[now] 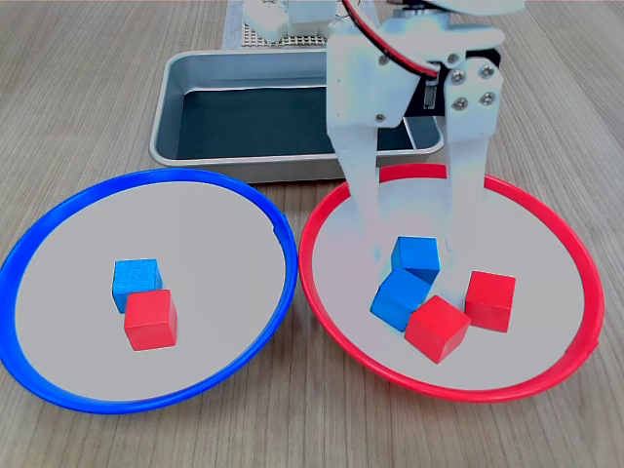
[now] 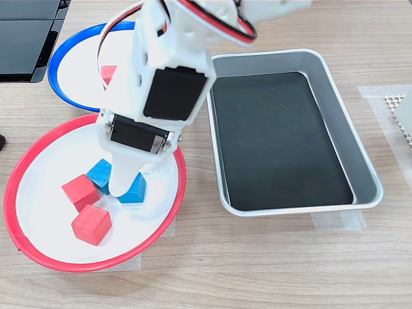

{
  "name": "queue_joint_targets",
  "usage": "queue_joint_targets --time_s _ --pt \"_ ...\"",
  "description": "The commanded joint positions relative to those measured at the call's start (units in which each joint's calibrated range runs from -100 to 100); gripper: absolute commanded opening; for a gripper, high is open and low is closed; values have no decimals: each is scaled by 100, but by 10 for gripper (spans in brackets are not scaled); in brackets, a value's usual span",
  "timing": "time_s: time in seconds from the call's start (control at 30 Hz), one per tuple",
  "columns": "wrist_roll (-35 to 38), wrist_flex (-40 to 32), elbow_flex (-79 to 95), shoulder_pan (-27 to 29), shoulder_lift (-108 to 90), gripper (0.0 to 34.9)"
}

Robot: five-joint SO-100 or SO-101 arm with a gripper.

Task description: Relocate any misplaced blocks to their matching dishes.

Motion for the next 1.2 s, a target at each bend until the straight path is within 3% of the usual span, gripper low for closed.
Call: queue_joint_targets --time_s 0.0,0.33,0.53,0.77,1.17 --pt "10 -70 -7 -55 22 145" --pt "73 -268 -189 -102 423 145" --pt "107 -334 -307 -102 585 122" --pt "117 -334 -353 -159 602 5" --pt "-88 -202 -280 -196 -123 4"
